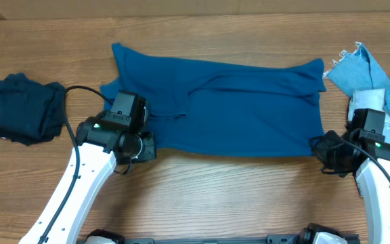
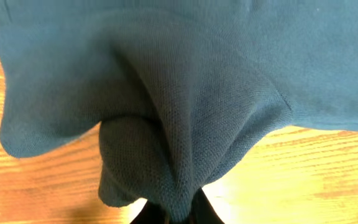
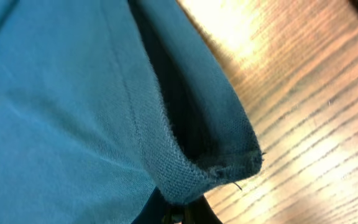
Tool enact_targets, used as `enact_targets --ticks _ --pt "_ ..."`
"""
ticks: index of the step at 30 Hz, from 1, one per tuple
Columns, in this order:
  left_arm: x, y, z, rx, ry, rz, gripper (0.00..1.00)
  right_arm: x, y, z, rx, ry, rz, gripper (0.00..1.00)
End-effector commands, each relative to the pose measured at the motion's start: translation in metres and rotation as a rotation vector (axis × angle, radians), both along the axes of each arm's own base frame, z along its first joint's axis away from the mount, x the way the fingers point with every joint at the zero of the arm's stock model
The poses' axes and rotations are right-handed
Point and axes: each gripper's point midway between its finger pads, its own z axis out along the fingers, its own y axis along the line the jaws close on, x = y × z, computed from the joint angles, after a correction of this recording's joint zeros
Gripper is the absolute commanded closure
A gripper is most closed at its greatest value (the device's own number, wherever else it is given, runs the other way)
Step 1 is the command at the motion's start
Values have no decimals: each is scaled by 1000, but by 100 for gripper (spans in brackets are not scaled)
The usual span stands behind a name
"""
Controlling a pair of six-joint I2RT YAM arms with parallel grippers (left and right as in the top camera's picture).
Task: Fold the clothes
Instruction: 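Pinch the teal shirt's bottom corners with both grippers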
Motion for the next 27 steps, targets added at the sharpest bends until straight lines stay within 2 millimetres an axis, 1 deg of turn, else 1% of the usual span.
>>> enact_targets --ticks 1,2,4,5,8,12,14,17,24,25,27 --pt "22 -3 19 11 -130 -67 89 16 -7 20 -31 -75 2 96" --pt "28 -5 22 3 -155 -67 88 18 -7 23 -32 -83 4 96" --pt "35 -7 25 -2 -189 -78 85 25 5 30 1 -130 108 96" --pt "37 -8 26 -1 -201 -89 85 27 9 32 20 -135 132 96" --pt "44 -9 29 -2 -232 -110 84 26 20 31 92 -93 173 96" --pt "52 -10 33 -8 -270 -116 84 30 19 29 131 8 193 96" --pt "53 -9 33 -10 -274 -112 84 31 19 23 155 65 189 96" --pt "54 -9 33 -4 -277 -121 84 38 17 17 157 69 189 96" --pt "65 -6 38 -15 -319 -103 85 43 15 18 147 49 188 96" --pt "66 -6 38 -15 -322 -102 85 43 15 18 150 51 186 95" --pt "65 -7 38 -18 -319 -104 86 40 15 18 150 62 185 85"
